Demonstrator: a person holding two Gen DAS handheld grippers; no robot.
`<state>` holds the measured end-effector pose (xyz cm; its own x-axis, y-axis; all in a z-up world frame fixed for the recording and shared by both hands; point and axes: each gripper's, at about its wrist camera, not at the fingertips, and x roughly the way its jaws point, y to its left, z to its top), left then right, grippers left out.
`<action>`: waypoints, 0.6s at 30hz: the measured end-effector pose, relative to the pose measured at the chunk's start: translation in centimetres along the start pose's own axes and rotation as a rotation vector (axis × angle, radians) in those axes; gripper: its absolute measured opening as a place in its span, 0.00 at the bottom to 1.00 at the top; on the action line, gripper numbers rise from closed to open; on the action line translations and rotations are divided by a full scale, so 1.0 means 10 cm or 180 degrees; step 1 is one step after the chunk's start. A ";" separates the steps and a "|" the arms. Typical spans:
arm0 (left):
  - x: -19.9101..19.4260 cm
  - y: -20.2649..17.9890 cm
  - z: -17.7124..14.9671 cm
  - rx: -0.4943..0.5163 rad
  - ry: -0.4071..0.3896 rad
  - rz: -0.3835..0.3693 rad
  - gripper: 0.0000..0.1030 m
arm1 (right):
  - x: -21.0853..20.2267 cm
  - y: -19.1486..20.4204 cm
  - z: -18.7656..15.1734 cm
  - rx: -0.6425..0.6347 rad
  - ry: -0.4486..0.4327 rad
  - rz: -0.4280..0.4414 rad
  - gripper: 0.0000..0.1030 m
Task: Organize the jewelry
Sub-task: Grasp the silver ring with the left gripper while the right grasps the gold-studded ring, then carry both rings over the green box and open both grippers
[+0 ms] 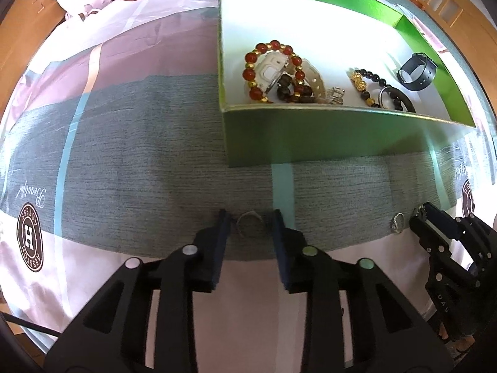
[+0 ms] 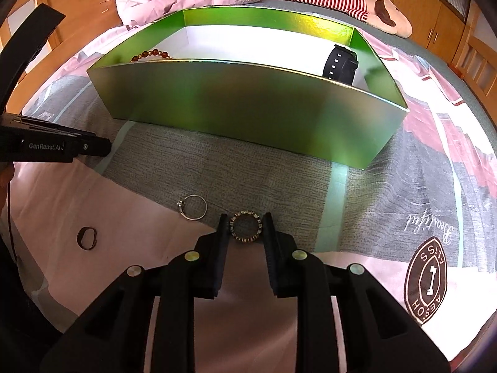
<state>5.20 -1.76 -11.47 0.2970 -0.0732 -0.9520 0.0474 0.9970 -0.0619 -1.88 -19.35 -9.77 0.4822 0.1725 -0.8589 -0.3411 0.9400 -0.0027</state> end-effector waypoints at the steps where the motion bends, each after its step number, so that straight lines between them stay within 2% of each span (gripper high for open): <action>1: 0.00 -0.02 0.01 0.0011 -0.0005 0.0007 0.31 | 0.00 0.00 0.00 0.0005 -0.0004 -0.0006 0.26; 7: 0.02 -0.13 0.02 0.0087 -0.0046 0.0094 0.31 | 0.00 -0.04 0.00 0.0102 -0.0036 -0.0013 0.30; 11: 0.00 -0.30 -0.01 0.0166 -0.0085 0.0135 0.18 | 0.00 0.00 -0.01 -0.0004 -0.0052 -0.0112 0.30; 12: 0.00 -0.32 -0.03 0.0179 -0.0085 0.0117 0.18 | 0.00 0.01 0.00 -0.0012 -0.0053 -0.0116 0.30; 15: -0.02 -0.34 -0.06 0.0213 -0.0091 0.0085 0.18 | -0.01 0.00 -0.01 0.0014 -0.0061 -0.0048 0.23; 18: -0.03 -0.42 -0.08 0.0247 -0.0101 0.0024 0.18 | -0.03 0.00 -0.02 0.0023 -0.0074 -0.0041 0.23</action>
<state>4.14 -5.87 -11.13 0.3277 -0.0677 -0.9423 0.1184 0.9925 -0.0301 -2.17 -19.45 -9.62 0.5051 0.1670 -0.8468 -0.3289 0.9443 -0.0099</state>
